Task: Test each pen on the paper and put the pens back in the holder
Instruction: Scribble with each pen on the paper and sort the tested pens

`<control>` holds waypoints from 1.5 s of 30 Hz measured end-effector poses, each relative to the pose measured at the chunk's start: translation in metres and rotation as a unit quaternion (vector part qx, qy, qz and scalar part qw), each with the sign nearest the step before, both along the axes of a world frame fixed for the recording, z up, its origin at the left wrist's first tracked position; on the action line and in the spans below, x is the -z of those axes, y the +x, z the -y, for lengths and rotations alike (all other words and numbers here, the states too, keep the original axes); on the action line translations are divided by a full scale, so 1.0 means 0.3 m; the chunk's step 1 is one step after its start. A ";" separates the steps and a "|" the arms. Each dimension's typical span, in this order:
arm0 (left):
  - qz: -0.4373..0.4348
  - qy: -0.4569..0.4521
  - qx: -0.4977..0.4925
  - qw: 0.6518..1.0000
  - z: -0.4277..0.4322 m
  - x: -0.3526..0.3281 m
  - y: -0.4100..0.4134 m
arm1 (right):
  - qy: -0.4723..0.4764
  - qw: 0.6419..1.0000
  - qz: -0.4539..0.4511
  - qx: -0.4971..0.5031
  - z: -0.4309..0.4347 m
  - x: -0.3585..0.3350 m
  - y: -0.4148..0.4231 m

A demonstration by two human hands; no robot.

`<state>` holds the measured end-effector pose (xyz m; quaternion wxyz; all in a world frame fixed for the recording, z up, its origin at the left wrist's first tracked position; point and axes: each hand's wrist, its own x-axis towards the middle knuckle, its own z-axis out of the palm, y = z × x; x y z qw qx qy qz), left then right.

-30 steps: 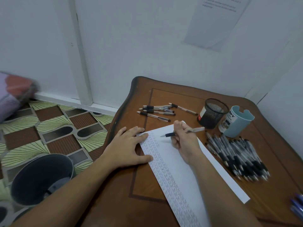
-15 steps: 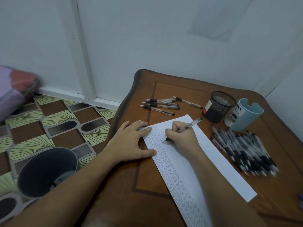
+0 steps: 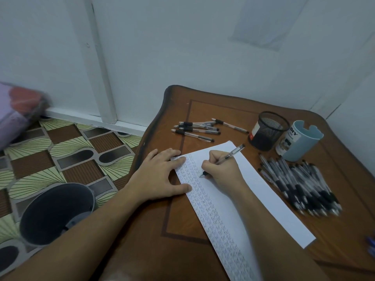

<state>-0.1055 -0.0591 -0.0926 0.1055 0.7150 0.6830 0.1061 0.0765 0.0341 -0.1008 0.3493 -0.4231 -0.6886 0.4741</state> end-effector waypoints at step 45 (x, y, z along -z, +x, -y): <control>-0.005 -0.012 -0.003 1.000 -0.004 -0.004 0.001 | 0.020 0.998 0.049 0.044 0.011 -0.016 0.002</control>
